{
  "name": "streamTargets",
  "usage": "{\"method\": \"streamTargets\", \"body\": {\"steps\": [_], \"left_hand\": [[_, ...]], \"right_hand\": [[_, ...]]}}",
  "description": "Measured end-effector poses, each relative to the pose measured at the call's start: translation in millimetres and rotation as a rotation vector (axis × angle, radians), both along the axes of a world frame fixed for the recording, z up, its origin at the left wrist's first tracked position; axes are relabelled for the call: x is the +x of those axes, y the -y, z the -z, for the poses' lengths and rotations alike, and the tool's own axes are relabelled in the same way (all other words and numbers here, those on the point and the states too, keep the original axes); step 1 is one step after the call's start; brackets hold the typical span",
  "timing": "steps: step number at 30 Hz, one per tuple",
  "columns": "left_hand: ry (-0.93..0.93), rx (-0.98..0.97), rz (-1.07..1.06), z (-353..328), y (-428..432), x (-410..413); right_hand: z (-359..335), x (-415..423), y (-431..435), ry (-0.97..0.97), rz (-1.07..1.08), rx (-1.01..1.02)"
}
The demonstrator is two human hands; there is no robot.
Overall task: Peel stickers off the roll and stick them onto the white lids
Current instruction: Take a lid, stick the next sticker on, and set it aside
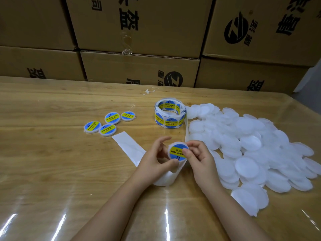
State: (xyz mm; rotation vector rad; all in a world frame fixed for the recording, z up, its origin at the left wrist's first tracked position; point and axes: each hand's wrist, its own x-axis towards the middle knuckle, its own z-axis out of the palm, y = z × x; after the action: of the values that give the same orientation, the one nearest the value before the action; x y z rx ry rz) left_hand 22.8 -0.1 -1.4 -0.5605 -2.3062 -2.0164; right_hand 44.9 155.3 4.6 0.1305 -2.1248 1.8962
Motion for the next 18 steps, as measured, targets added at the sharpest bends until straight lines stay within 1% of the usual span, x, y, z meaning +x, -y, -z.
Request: {"method": "streamTargets", "body": {"steps": [2,3,5,7,10,14,18], "left_hand": [[0.003,-0.026,-0.020,1.1,-0.4,-1.3],[0.014,0.002,-0.040,1.6,0.2,-2.3],[0.061,0.120,-0.067,1.3,2.6,-4.3],[0.070,0.222,-0.062,-0.2,4.5,-5.5],[0.045,0.268,-0.079,-2.3,4.7,-4.8],[0.025,0.217,-0.086,-0.8,3.3,-2.8],[0.046,0.101,-0.010,0.3,0.2,-1.7]], "right_hand": [[0.2,-0.2,-0.4,0.018,0.003,-0.007],[0.2,-0.2,0.0,0.028,-0.001,-0.009],[0.5,-0.5,0.4,0.034,-0.016,-0.023],[1.0,-0.6,0.5,0.025,-0.035,0.001],[1.5,0.4,1.9,0.005,-0.080,0.081],[-2.3,1.9,2.6,0.008,-0.053,0.135],[-4.0,2.3,1.6,0.057,-0.022,0.008]]}}
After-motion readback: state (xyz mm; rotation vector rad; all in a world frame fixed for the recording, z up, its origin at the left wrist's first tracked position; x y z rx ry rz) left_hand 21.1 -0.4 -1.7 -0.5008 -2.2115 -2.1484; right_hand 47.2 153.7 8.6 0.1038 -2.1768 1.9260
